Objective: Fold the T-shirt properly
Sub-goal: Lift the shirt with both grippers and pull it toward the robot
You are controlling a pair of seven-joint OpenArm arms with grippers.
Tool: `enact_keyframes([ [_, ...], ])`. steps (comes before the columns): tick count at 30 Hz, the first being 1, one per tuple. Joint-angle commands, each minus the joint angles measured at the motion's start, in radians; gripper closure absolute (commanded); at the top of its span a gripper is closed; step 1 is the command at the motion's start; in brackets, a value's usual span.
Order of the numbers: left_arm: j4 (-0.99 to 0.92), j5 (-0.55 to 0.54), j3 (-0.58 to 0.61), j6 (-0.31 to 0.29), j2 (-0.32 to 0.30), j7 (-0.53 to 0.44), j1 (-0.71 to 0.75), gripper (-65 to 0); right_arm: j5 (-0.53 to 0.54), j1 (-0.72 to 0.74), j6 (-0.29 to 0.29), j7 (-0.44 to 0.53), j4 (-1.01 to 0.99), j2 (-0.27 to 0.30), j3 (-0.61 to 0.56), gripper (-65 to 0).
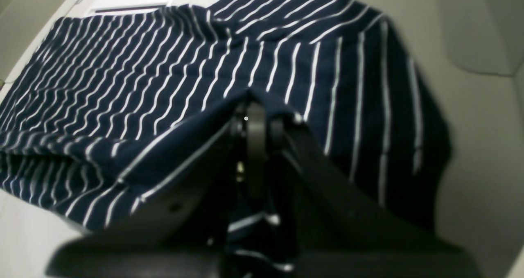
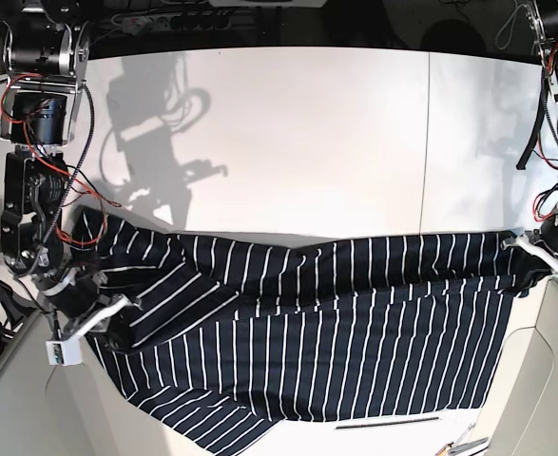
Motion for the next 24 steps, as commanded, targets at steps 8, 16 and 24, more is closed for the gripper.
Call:
enact_keyframes([
  [8, -0.145, -0.014, -0.005, 0.000, -0.018, -0.037, -0.134, 0.0, -0.074, 0.043, 0.030, 0.139, -0.079, 0.010, -0.057, 0.0],
  [16, -0.208, -0.042, -0.005, 0.000, -0.018, -0.070, -0.139, 0.0, -0.074, 0.043, 0.030, 0.183, -0.160, 0.010, -0.057, 0.0],
  [24, -0.211, -0.060, -0.005, -0.006, -0.016, -0.069, -0.138, -10.4, -0.126, 0.043, 0.029, 0.264, -0.233, 0.010, -0.057, 0.0],
])
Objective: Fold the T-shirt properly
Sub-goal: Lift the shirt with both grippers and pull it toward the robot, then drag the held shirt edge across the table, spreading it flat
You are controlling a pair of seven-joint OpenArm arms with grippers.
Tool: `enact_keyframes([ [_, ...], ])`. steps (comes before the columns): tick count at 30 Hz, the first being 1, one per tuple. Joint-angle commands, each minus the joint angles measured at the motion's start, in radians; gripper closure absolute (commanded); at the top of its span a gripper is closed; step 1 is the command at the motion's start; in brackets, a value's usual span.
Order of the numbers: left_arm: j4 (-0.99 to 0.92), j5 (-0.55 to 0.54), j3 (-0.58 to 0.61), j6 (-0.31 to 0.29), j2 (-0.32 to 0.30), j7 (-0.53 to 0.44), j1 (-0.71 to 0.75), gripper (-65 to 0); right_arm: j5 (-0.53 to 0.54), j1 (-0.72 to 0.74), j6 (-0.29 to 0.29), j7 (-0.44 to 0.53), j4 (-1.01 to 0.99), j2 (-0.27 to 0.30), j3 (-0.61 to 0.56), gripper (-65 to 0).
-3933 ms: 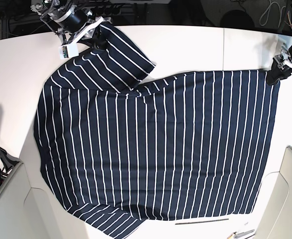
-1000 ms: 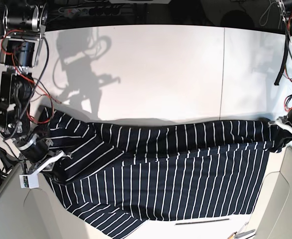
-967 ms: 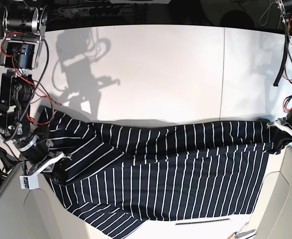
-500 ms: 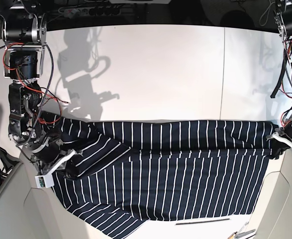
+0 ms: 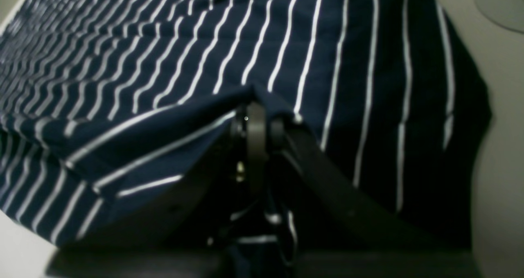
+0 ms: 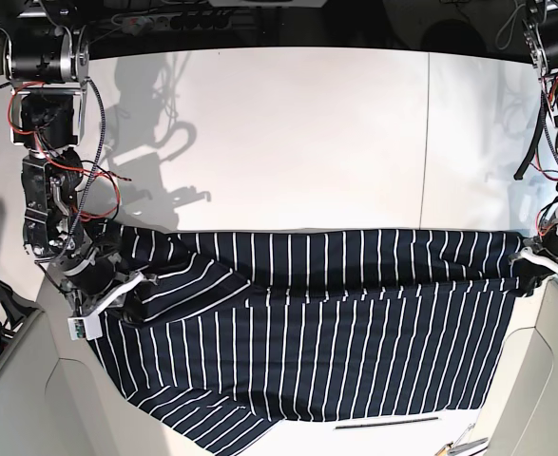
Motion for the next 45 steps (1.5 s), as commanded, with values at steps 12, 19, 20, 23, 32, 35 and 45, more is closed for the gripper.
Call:
enact_keyframes([
  [12, 0.013, -0.006, -0.010, -0.006, -0.019, 0.042, -0.021, -40.8, 0.026, 0.026, -0.008, -0.101, 0.018, 0.008, 0.024, -33.0],
  [19, 0.013, -0.040, -0.138, -0.037, -0.020, 0.126, -0.021, -40.8, 0.134, 0.007, 0.016, -0.240, 0.085, 0.008, 0.184, -33.0],
  [20, 0.013, -0.060, -0.159, -0.056, -0.019, 0.156, -0.021, -40.8, 0.153, -0.005, 0.020, -0.253, 0.106, 0.008, 0.212, -33.0],
  [23, 0.013, -0.136, -0.196, -0.063, -0.019, 0.242, -0.018, -40.8, 0.187, -0.042, 0.023, -0.283, 0.167, 0.008, 0.291, -33.0],
  [32, 0.013, -0.163, -0.207, -0.063, -0.019, 0.243, 0.035, -40.8, 0.281, -0.178, 0.018, -0.301, 0.239, 0.011, 0.526, -33.0],
  [35, 0.013, -0.163, -0.207, -0.063, -0.019, 0.204, 0.061, -40.8, 0.320, -0.226, 0.019, -0.310, 0.239, 0.011, 0.575, -33.0],
  [45, 0.013, -0.163, -0.207, -0.051, 0.029, 0.184, 0.075, -47.0, 0.342, -0.287, 0.019, -0.319, 0.222, 0.008, 0.589, -33.0],
])
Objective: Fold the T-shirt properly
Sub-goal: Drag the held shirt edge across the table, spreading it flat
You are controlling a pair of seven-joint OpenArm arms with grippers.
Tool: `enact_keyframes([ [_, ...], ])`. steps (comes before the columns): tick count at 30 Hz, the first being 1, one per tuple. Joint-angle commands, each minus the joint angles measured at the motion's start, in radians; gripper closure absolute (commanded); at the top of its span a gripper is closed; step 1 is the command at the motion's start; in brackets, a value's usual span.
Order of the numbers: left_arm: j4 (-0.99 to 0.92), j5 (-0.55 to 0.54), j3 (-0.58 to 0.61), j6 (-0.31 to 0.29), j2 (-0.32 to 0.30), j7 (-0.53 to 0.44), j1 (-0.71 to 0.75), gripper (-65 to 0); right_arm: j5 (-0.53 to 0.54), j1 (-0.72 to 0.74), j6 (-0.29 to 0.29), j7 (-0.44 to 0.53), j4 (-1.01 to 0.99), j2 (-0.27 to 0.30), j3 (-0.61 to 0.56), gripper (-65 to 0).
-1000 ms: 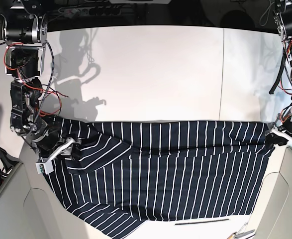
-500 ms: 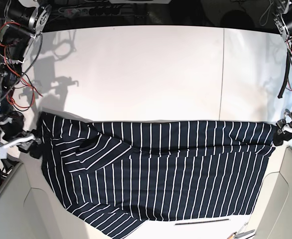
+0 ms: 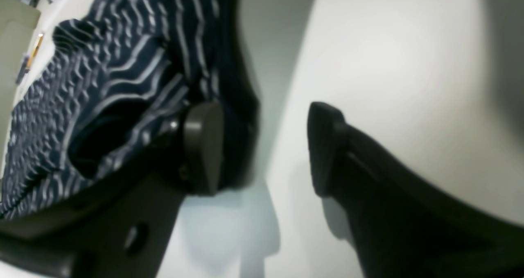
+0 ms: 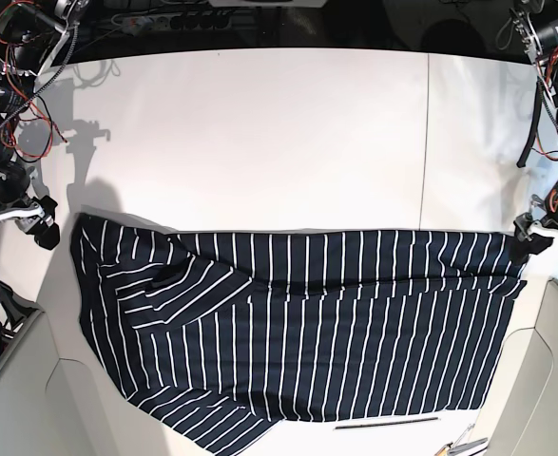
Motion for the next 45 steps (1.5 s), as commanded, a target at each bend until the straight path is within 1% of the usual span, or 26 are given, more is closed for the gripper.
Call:
enact_keyframes([
  [1, 0.014, -0.015, -0.006, -0.003, -0.018, -0.034, -0.011, -47.0, 0.020, 0.013, 0.012, 0.013, 0.008, 0.014, 0.002, -33.0],
  [4, 0.013, 0.001, -0.006, -0.003, -0.001, -0.050, -0.006, -47.0, 0.041, 0.013, 0.032, 0.012, -0.012, 0.011, -0.008, -33.0],
  [5, 0.014, 0.014, -0.006, 0.006, 0.004, -0.056, -0.006, -47.0, 0.051, 0.013, 0.034, 0.012, -0.017, 0.011, -0.013, -33.0],
  [7, 0.013, 0.029, -0.006, 0.049, 0.013, -0.069, -0.006, -47.0, 0.062, 0.013, 0.032, 0.010, -0.027, 0.011, -0.024, -33.0],
  [10, 0.013, 0.057, -0.006, 0.076, 0.018, -0.111, -0.006, -47.0, 0.064, 0.014, 0.033, 0.012, -0.044, 0.009, -0.041, -33.0],
  [11, 0.013, 0.061, -0.006, 0.076, 0.018, -0.118, -0.006, -47.0, 0.064, 0.014, 0.033, 0.013, -0.050, 0.005, -0.045, -33.0],
  [14, 0.013, 0.061, -0.006, 0.076, 0.018, -0.122, -0.006, -47.0, 0.070, 0.015, 0.033, 0.016, -0.082, -0.017, -0.048, -33.0],
  [15, 0.013, 0.061, -0.006, 0.085, 0.019, -0.122, -0.006, -47.0, 0.072, 0.016, 0.033, 0.021, -0.098, -0.024, -0.048, -33.0],
  [17, 0.013, 0.061, -0.006, 0.121, 0.022, -0.124, -0.006, -47.0, 0.071, 0.019, 0.034, 0.028, -0.120, -0.043, -0.048, -33.0],
  [20, 0.013, 0.084, -0.006, 0.151, 0.029, -0.132, -0.006, -47.0, 0.072, 0.019, 0.063, 0.028, -0.124, -0.065, -0.048, -33.0],
  [25, 0.013, 0.112, -0.006, 0.154, 0.056, -0.138, -0.006, -47.0, 0.087, 0.035, 0.067, 0.028, -0.124, -0.072, -0.048, -33.0],
  [26, 0.013, 0.113, -0.006, 0.169, 0.060, -0.139, -0.006, -47.0, 0.086, 0.042, 0.067, 0.028, -0.124, -0.072, -0.048, -33.0],
  [27, 0.013, 0.113, -0.006, 0.197, 0.064, -0.140, -0.006, -47.0, 0.085, 0.048, 0.067, 0.026, -0.125, -0.072, -0.049, -33.0],
  [29, 0.013, 0.118, -0.006, 0.220, 0.069, -0.149, -0.006, -47.0, 0.085, 0.052, 0.067, 0.027, -0.125, -0.072, -0.060, -33.0],
  [35, 0.013, 0.119, -0.003, 0.221, 0.090, -0.148, -0.009, -47.0, 0.083, 0.050, 0.067, 0.028, -0.126, -0.072, -0.116, -33.0],
  [38, 0.013, 0.120, -0.003, 0.222, 0.108, -0.124, -0.008, -46.9, 0.082, 0.050, 0.067, 0.034, -0.126, -0.073, -0.142, -33.0],
  [41, 0.013, 0.127, -0.003, 0.221, 0.118, -0.114, -0.009, -46.8, 0.082, 0.050, 0.067, 0.048, -0.126, -0.087, -0.145, -33.0],
  [43, 0.013, 0.137, -0.003, 0.221, 0.119, -0.114, -0.009, -45.5, 0.082, 0.050, 0.066, 0.047, -0.126, -0.103, -0.145, -33.0],
  [44, 0.013, 0.143, -0.003, 0.221, 0.120, -0.114, -0.010, -42.1, 0.081, 0.050, 0.066, 0.047, -0.126, -0.111, -0.145, -32.9],
  [45, 0.013, 0.142, -0.003, 0.221, 0.120, -0.114, -0.010, -36.1, 0.075, 0.050, 0.066, 0.047, -0.126, -0.119, -0.145, -32.7],
])
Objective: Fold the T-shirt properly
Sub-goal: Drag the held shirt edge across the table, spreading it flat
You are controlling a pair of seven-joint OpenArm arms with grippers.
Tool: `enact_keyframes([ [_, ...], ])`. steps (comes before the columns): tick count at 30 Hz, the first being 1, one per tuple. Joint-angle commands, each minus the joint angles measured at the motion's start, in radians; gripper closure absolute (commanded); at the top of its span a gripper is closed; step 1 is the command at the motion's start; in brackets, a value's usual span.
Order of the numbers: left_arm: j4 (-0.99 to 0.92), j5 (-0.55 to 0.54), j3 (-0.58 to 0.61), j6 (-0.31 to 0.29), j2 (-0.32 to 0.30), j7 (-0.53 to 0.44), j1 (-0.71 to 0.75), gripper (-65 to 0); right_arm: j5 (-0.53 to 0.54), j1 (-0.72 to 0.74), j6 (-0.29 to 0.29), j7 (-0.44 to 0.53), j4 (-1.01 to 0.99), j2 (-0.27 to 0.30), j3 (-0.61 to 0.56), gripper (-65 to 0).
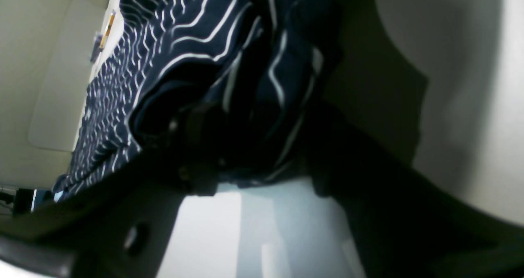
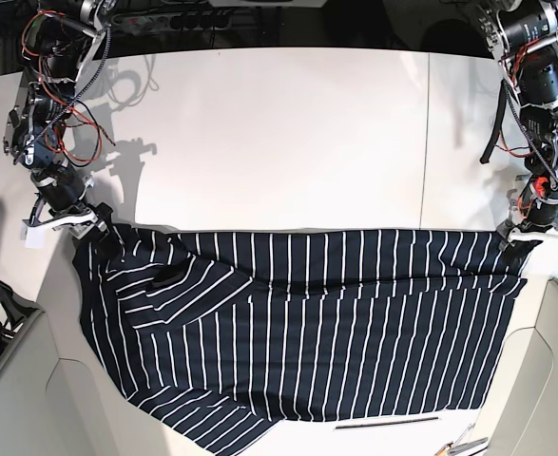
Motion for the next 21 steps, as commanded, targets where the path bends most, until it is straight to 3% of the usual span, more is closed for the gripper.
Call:
enact_keyframes([
  [1, 0.005, 0.002, 0.001, 0.006, -0.006, 0.031, -0.005, -28.3, 0.004, 0.010, -0.002, -0.018, 0.005, -0.011, -0.002, -30.3],
  [3, 0.005, 0.002, 0.001, 0.006, -0.006, 0.031, -0.005, -11.5, -0.003, 0.010, -0.001, -0.018, 0.005, -0.013, -0.002, -20.6],
  [5, 0.005, 0.002, 0.001, 0.006, -0.006, 0.031, -0.005, -1.1, -0.002, 0.010, 0.000, -0.014, 0.005, -0.013, -0.002, -9.1],
  [7, 0.005, 0.002, 0.001, 0.006, -0.008, 0.031, -0.006, 0.0, -0.003, 0.010, 0.005, -0.008, 0.005, -0.013, -0.002, -0.3],
  [13, 0.007, 0.028, 0.001, -0.092, -0.014, 0.031, -0.005, 0.0, -0.013, 0.010, 0.026, 0.000, 0.006, -0.013, -0.002, 0.0],
  [21, 0.080, 0.028, 0.001, -0.092, -0.015, 0.075, -0.004, 0.0, -0.013, 0.009, 0.026, -0.011, 0.014, 0.000, 0.002, 0.0],
])
